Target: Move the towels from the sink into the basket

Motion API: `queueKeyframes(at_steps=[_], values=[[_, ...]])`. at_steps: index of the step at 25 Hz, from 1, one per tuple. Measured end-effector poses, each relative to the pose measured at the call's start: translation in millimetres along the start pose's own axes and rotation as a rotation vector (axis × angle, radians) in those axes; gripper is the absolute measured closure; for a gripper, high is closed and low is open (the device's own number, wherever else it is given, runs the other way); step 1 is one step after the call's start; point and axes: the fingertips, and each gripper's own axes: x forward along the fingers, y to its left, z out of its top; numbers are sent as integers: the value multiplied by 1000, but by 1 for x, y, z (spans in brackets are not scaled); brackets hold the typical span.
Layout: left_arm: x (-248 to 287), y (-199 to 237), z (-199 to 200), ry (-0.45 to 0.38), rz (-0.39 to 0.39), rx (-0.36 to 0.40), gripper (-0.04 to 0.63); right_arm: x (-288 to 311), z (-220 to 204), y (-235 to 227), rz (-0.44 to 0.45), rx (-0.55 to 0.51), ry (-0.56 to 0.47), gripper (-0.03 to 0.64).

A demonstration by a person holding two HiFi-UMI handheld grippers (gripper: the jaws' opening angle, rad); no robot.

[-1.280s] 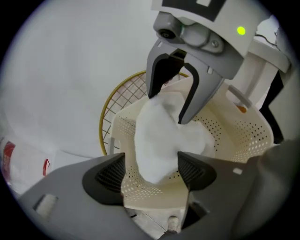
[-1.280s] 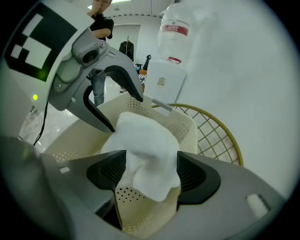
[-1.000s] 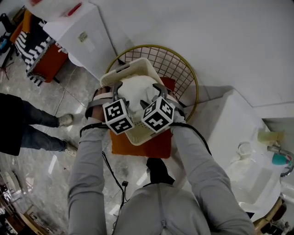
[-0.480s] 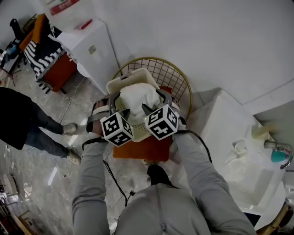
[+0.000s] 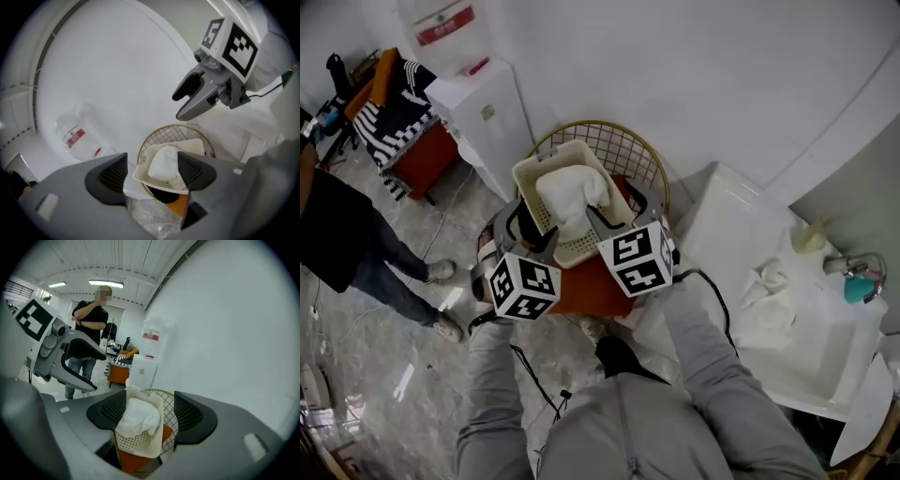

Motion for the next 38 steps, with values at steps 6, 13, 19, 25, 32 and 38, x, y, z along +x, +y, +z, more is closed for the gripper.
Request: queueKeyframes(at_steps=[6, 13, 19, 25, 32, 38], values=[[-44, -13, 23, -116, 37, -144, 210, -62, 24, -14, -67, 58, -117, 299], [-85, -58, 64, -245, -27, -207, 210, -160, 9, -40, -184, 131, -146, 299], [-97, -114, 119, -350, -129, -191, 210, -242, -36, -77, -297, 215, -123, 299], [-99, -195, 186, -430, -273, -96, 210, -320, -94, -108, -390, 234, -54, 299], [-96, -297, 252, -471, -427, -18, 210, -393, -157, -142, -460, 266, 16, 299], [-85, -368, 289, -447, -508, 47, 210, -440, -214, -175, -488, 312, 84, 299]])
